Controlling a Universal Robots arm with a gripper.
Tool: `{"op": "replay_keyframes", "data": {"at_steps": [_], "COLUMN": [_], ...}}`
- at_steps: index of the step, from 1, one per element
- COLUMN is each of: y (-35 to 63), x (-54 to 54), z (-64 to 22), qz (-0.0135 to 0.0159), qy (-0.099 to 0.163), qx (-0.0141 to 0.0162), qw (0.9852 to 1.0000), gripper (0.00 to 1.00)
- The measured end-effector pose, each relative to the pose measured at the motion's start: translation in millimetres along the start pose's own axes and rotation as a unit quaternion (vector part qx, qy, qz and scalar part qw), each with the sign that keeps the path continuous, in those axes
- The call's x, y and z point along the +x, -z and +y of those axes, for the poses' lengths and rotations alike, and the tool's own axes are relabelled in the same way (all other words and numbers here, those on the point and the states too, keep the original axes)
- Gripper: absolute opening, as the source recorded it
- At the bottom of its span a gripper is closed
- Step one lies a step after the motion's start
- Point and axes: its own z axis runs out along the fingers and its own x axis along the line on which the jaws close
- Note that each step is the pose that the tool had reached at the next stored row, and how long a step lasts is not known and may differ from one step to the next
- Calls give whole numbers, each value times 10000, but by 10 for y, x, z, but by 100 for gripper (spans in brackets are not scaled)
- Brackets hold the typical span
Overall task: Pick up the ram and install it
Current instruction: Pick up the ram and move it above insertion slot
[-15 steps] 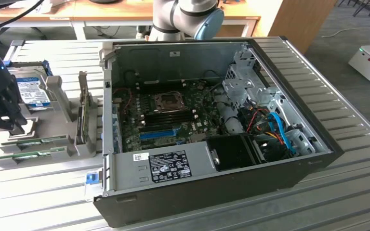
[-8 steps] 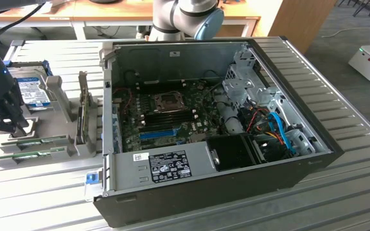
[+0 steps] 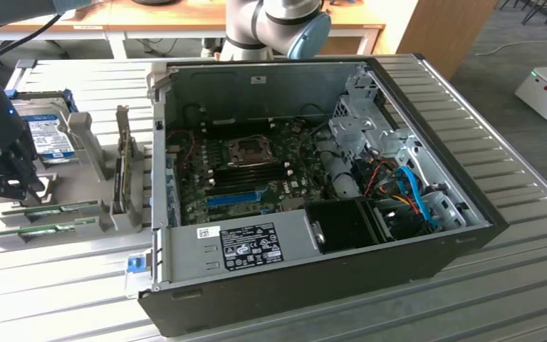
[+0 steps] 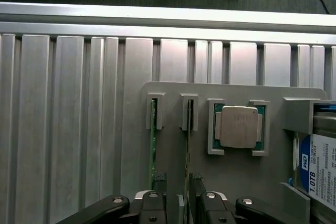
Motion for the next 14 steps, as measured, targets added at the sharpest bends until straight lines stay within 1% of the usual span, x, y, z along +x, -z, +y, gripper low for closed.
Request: {"op": "replay_keyframes", "data": {"at_steps": [9,14], "y": [-89,-89], "x": [0,0], "z": [-2,-1], "qz": [0,1], "qy": [0,0], "qx": [0,-1], "qw": [10000,10000], "gripper": [31,31]}}
